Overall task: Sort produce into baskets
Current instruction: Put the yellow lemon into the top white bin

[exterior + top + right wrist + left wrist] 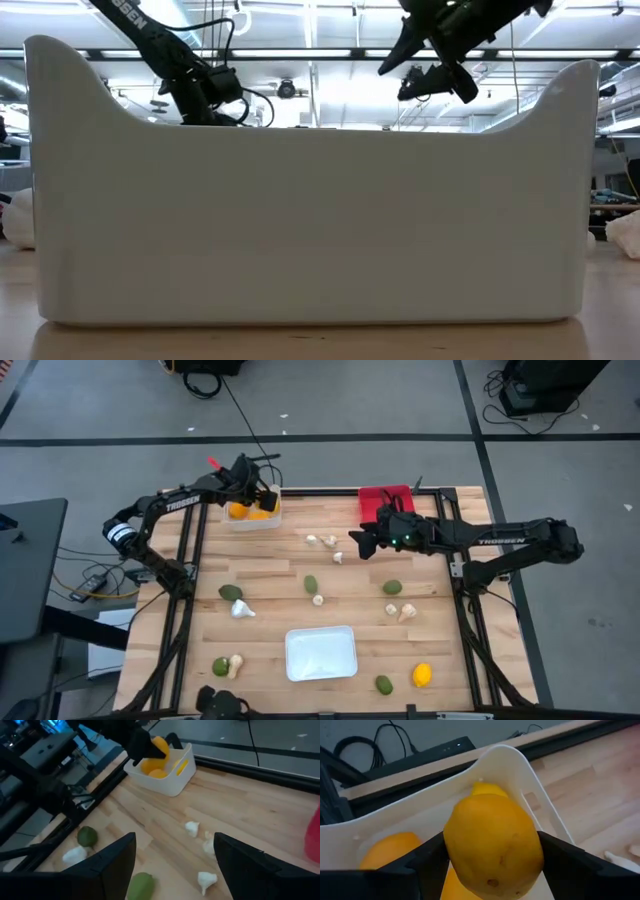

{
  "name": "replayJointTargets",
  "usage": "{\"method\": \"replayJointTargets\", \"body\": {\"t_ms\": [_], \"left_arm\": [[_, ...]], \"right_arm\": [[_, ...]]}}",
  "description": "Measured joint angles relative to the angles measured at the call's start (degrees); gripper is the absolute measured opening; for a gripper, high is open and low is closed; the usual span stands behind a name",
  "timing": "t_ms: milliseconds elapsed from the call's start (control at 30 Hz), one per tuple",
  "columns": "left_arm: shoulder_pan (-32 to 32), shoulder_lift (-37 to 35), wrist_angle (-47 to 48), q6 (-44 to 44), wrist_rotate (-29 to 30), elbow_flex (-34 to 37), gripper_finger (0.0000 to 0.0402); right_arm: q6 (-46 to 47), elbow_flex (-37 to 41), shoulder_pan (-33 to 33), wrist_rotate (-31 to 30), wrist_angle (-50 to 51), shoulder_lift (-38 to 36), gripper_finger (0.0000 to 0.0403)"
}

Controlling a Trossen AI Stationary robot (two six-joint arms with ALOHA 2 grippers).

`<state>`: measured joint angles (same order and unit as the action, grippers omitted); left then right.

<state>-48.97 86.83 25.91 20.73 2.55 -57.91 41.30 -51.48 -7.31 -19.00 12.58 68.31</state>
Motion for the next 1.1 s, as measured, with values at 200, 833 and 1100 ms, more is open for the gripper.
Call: {"method": "replayJointTargets", "body": {"t_ms": [200, 833, 1100], "left_arm": [[-0.08, 0.00, 0.14, -1.29, 5.40, 0.00, 0.0307], [6.68, -5.28, 3.82, -4.82, -6.66, -5.58, 0.0346], [19.81, -10.90, 4.77, -5.88, -6.32, -10.91, 0.0314]], "right_arm": [[-0.97, 0.00, -2.19, 2.94, 0.05, 0.00, 0.0280], [-4.07, 0.56, -3.70, 16.65, 3.20, 0.00, 0.0280], [3.77, 3.01, -1.69, 21.49, 3.13, 0.00, 0.0278]]}}
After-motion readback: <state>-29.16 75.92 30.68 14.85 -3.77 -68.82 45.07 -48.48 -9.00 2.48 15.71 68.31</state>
